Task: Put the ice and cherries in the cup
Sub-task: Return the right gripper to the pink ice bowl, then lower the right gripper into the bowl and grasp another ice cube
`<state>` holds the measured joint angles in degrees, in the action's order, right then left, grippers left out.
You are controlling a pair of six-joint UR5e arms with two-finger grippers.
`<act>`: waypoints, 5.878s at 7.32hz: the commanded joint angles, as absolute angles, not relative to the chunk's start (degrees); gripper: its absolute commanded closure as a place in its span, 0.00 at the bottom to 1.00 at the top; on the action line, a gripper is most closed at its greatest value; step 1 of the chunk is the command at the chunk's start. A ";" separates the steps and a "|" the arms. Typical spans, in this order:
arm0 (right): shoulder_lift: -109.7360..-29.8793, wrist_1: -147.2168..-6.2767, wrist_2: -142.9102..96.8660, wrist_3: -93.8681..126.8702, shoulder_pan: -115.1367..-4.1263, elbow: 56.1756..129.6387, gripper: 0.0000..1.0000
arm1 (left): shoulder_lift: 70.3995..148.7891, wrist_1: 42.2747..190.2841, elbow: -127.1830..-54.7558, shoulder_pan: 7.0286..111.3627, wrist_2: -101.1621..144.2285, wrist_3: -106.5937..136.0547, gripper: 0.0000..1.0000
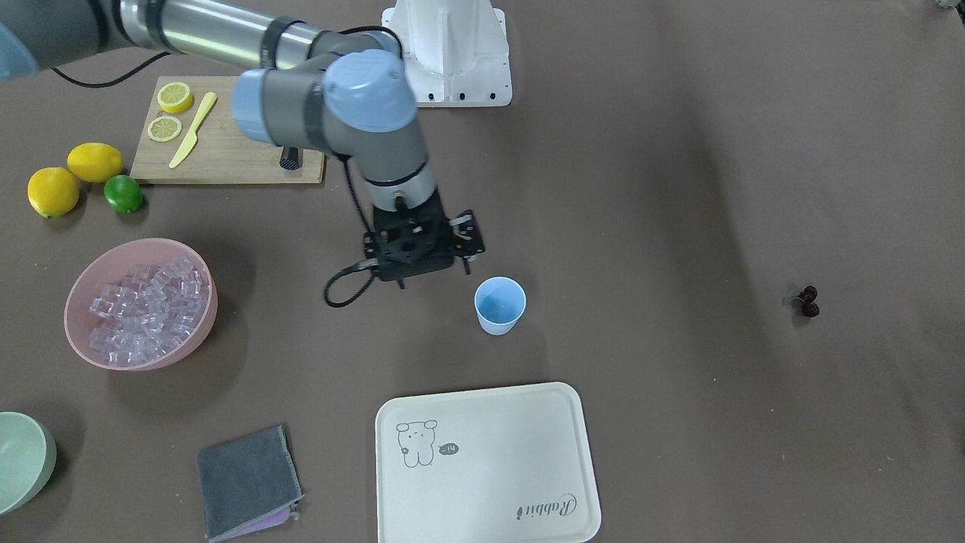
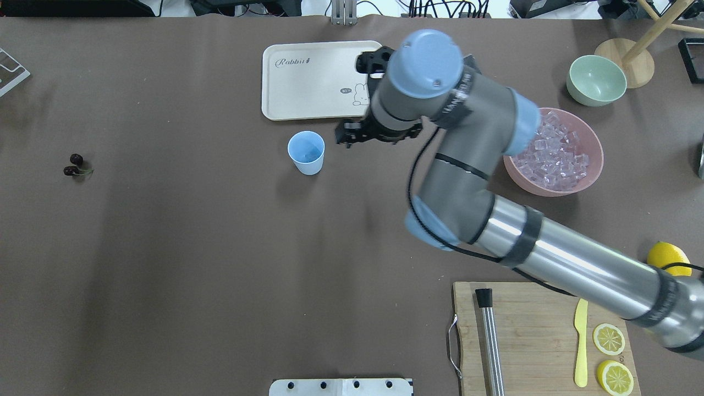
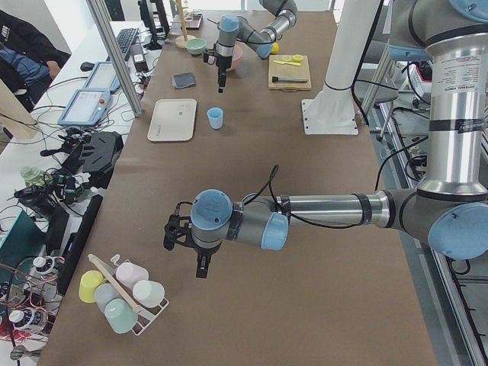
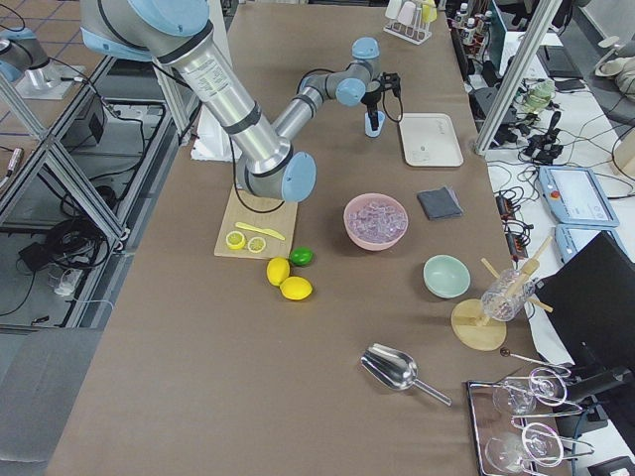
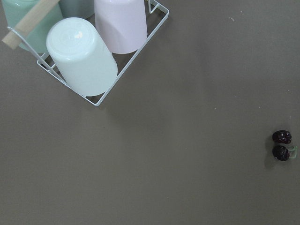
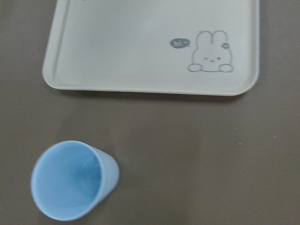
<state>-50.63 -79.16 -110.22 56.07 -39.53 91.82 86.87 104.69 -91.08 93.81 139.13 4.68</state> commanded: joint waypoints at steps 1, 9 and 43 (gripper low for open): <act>-67.18 -78.93 -118.68 43.22 -49.42 100.72 0.01 | 86.84 104.76 -91.23 93.78 139.13 4.83 0.02; -70.05 -78.93 -112.32 32.87 -54.23 92.37 0.07 | 86.04 106.26 -91.58 93.87 139.13 4.92 0.02; -62.93 -88.93 -113.67 37.62 -55.79 95.42 0.72 | 84.55 115.31 -86.84 93.78 139.13 5.18 0.02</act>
